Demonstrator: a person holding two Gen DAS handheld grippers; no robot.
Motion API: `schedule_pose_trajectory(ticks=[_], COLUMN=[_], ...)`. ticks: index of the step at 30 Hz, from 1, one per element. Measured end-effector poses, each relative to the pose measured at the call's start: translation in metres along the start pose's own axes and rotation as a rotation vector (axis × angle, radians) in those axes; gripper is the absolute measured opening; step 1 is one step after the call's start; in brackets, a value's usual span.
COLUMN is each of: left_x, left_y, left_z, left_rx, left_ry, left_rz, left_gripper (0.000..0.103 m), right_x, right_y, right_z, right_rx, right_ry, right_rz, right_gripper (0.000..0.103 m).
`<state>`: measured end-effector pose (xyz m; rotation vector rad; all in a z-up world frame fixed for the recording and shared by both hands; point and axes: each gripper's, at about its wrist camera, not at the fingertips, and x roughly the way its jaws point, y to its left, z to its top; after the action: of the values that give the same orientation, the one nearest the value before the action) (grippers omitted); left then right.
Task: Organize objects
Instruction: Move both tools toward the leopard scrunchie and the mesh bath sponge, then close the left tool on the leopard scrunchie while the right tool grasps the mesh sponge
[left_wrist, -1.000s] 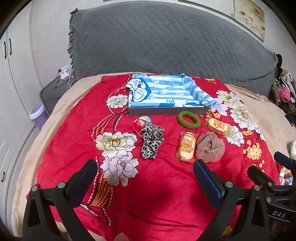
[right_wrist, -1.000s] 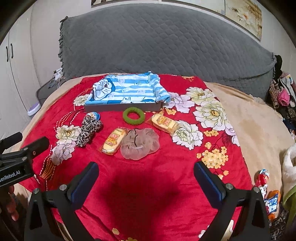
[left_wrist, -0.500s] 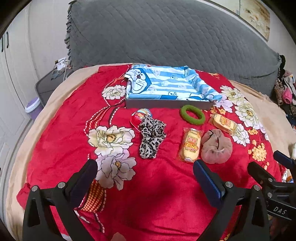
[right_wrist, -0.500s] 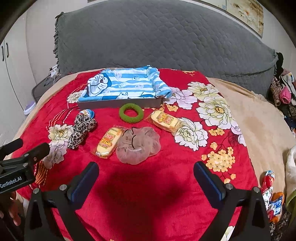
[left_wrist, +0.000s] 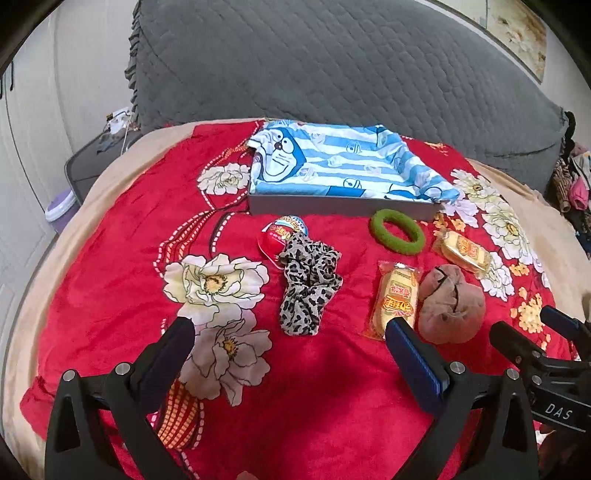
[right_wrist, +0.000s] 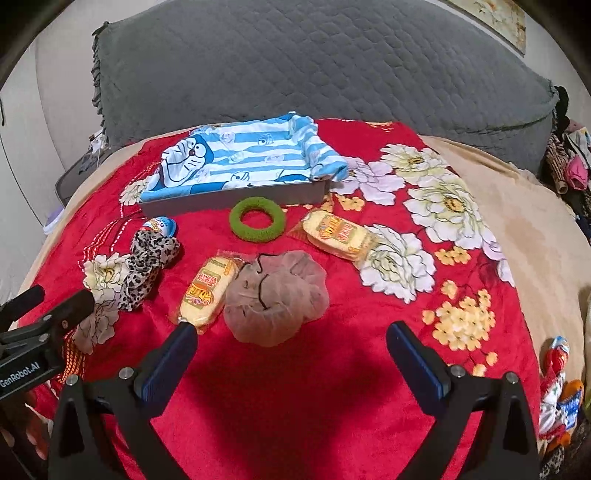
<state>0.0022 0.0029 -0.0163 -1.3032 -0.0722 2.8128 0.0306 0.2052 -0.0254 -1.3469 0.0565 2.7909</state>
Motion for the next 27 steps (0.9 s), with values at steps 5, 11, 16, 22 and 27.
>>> schedule_pose_trajectory(ticks=[5,11,16,22,27], left_x=[0.017,0.033,0.05,0.066,0.078], left_y=[0.0,0.0,0.002,0.0,-0.001], left_z=[0.001,0.005,0.004,0.006,0.008], left_rx=[0.013,0.011,0.012,0.009,0.006], left_ry=[0.009,0.015,0.03,0.036,0.044], left_rz=[-0.003,-0.014,-0.006,-0.017,-0.017], left_gripper=[0.103,0.103,0.103,0.103,0.103], right_x=[0.017,0.034,0.048,0.062,0.07], right_y=[0.003,0.003,0.004,0.004,0.004], right_z=[0.004,0.01,0.013,0.016,0.018], right_rx=[0.0,0.017,0.02,0.015,0.019], right_ry=[0.014,0.03,0.045,0.057,0.062], right_rz=[0.005,0.01,0.011,0.004,0.009], right_gripper=[0.103,0.103,0.103,0.103,0.103])
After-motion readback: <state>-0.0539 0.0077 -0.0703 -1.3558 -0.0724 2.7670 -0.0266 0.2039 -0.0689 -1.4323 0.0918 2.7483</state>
